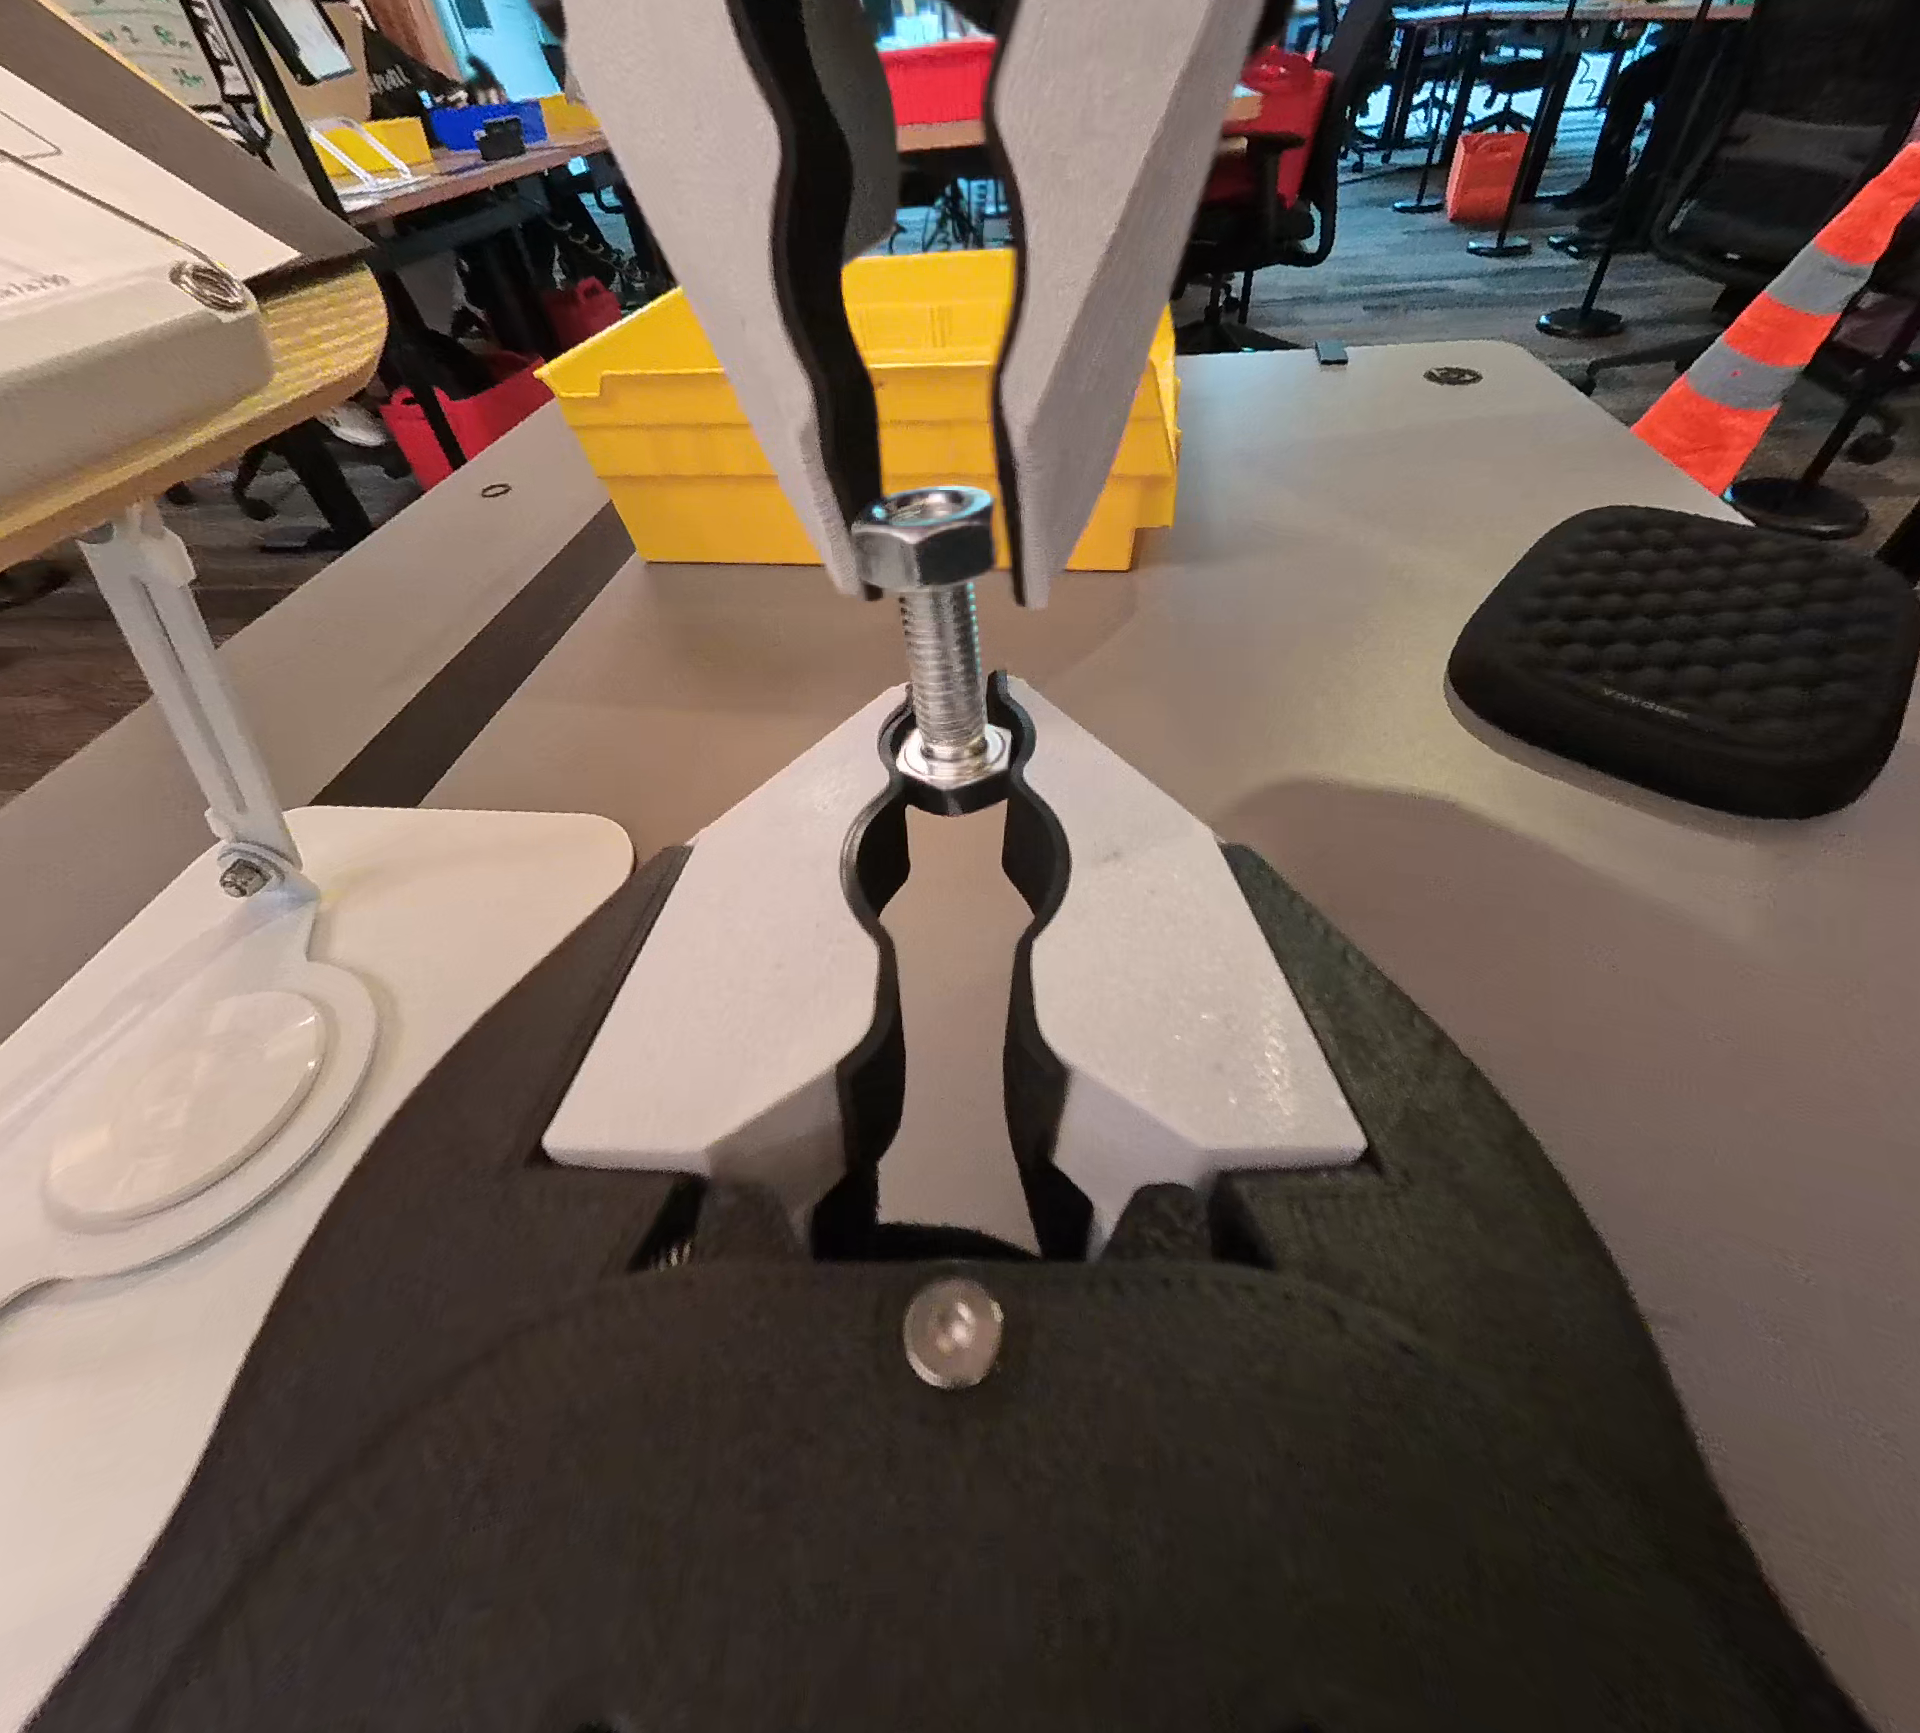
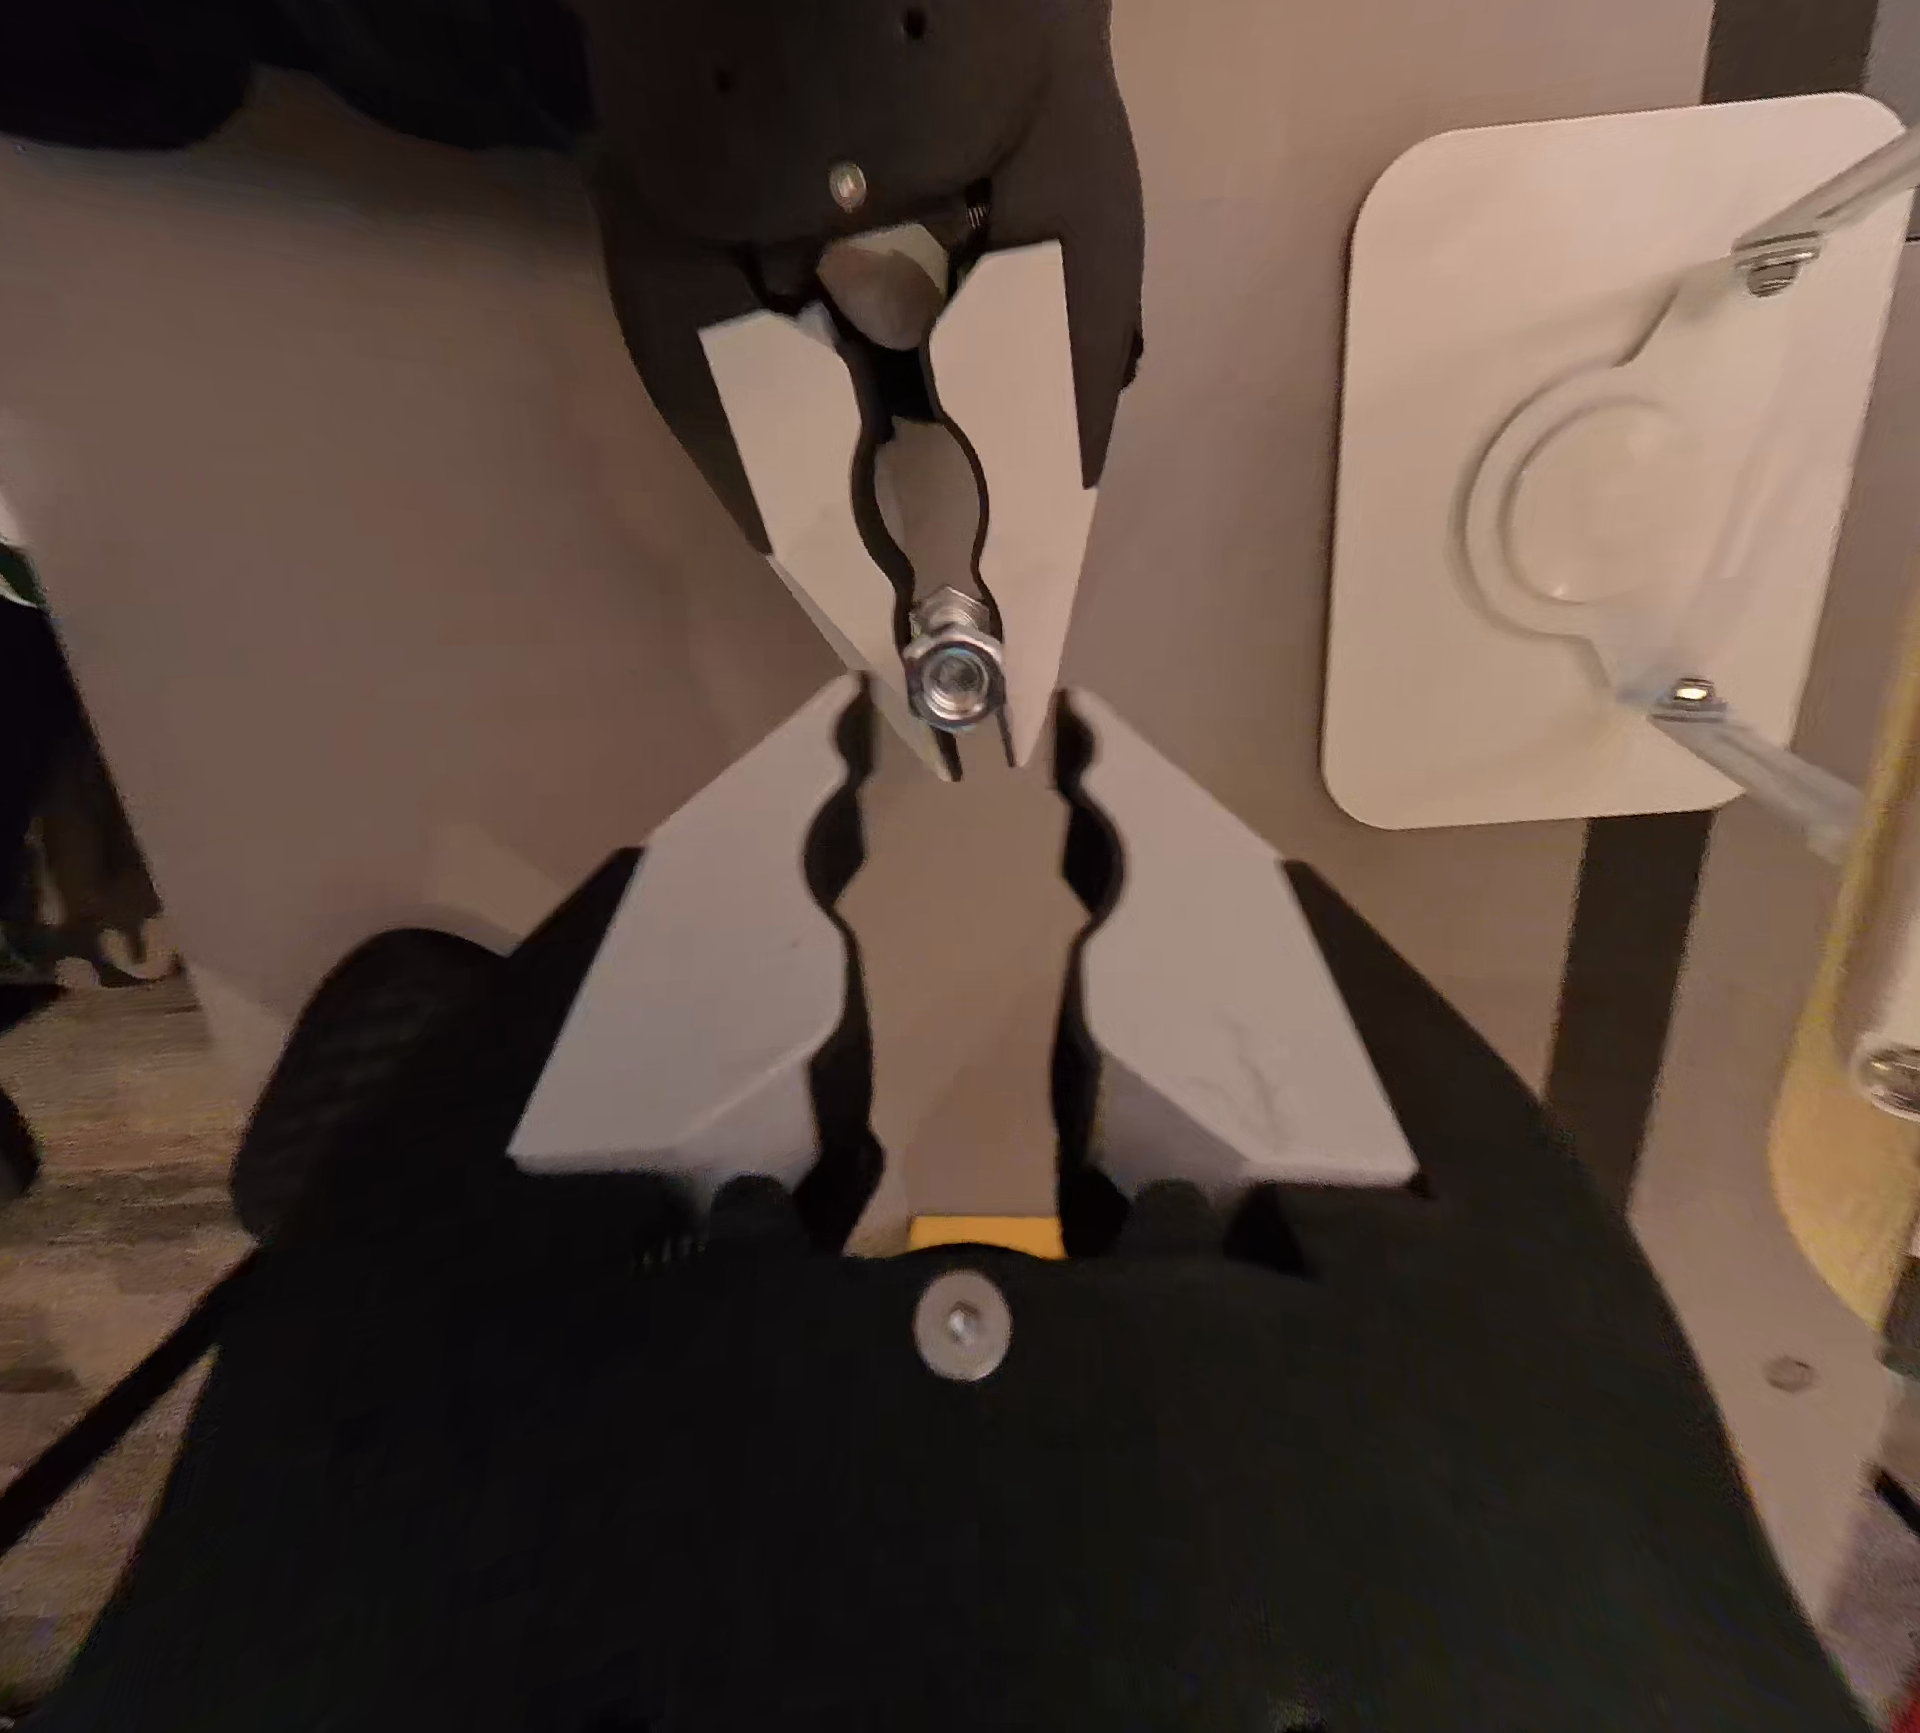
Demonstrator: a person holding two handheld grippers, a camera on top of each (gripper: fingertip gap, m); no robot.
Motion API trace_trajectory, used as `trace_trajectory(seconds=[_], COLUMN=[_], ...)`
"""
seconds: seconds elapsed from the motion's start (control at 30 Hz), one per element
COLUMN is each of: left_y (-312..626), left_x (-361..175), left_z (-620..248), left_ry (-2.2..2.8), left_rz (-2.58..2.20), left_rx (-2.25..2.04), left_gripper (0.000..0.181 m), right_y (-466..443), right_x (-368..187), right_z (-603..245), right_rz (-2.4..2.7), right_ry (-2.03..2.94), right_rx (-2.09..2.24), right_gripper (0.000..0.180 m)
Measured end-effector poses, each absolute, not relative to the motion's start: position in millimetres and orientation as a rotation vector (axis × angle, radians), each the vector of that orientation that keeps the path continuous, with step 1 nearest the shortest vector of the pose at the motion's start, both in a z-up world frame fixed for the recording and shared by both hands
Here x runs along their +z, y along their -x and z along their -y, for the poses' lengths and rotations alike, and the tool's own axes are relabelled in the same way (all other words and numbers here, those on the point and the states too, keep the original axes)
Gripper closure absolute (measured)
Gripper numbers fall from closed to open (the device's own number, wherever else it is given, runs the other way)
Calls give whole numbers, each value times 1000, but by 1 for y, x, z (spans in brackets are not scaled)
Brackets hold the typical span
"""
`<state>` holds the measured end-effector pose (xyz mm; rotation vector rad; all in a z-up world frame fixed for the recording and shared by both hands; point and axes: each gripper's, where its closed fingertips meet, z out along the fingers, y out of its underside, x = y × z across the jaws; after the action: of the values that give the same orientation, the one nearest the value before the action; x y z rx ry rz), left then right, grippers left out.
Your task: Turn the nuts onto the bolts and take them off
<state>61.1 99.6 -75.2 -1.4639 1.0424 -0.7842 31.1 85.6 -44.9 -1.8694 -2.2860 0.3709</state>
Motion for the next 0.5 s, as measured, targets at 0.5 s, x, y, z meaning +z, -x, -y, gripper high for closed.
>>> trace_trajectory(seconds=[0.5], left_y=[-64], left_x=[-72], left_z=[-95], left_ry=[1449], left_rz=[-1055], left_rx=[-805], left_gripper=[170], right_y=[-26], right_x=[-36], right_z=[-82], right_rz=[2636], right_ry=[964], right_rx=[164], right_gripper=[162])
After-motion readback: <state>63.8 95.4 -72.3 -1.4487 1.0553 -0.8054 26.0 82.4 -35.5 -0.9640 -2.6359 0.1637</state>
